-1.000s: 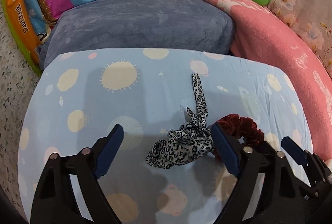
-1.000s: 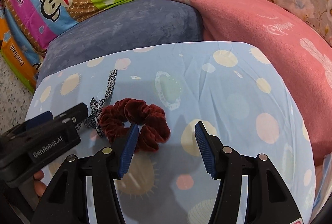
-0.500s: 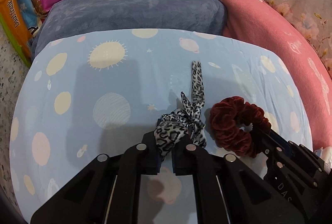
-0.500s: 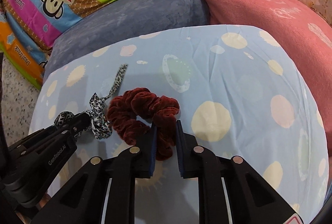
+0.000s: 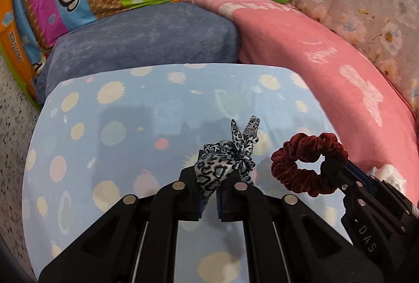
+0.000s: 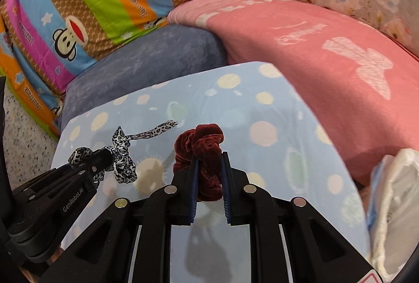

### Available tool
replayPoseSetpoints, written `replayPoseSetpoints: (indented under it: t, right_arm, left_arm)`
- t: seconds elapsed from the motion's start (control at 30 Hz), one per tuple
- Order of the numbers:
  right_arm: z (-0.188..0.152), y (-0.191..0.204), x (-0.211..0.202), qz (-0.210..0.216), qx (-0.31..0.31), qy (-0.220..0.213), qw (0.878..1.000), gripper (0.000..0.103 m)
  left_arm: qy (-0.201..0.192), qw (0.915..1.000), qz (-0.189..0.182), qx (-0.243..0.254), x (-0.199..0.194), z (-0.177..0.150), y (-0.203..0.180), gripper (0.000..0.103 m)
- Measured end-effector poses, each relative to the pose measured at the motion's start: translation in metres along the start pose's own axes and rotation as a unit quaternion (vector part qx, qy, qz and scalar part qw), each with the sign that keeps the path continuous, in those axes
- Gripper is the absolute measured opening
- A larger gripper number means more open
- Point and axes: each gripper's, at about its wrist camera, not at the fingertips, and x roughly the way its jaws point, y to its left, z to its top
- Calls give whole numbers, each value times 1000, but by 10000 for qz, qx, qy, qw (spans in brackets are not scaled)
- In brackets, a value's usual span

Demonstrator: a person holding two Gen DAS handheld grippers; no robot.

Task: Collect trash
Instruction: 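Carry the leopard tie and red scrunchie over the white bin and open both tools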

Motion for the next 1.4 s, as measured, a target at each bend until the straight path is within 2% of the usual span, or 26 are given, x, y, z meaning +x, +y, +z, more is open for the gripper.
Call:
replayPoseSetpoints:
  t: [0.43,0.87,1.23,1.4]
  right_arm:
    - [-25,-108,-107,-535,563,-631,9950,15]
    - [-60,-224,-165,-1056,1420,-927,9798,15]
    - [-88,-294,-186,-1372,2007,-978,9650,15]
    - [-98,-313,-191,-1445,2162,-970,9607,15]
  left_arm:
    - [-274,9943,-535,881,-65,-35,-138,6]
    - [-269,9771,-1061,1824,-87,-74,-273,6]
    - [-143,9645,-1371,2253,-86,-97,-340,7]
    - [-36,9602,-1450,2387,-82,-104,-356,7]
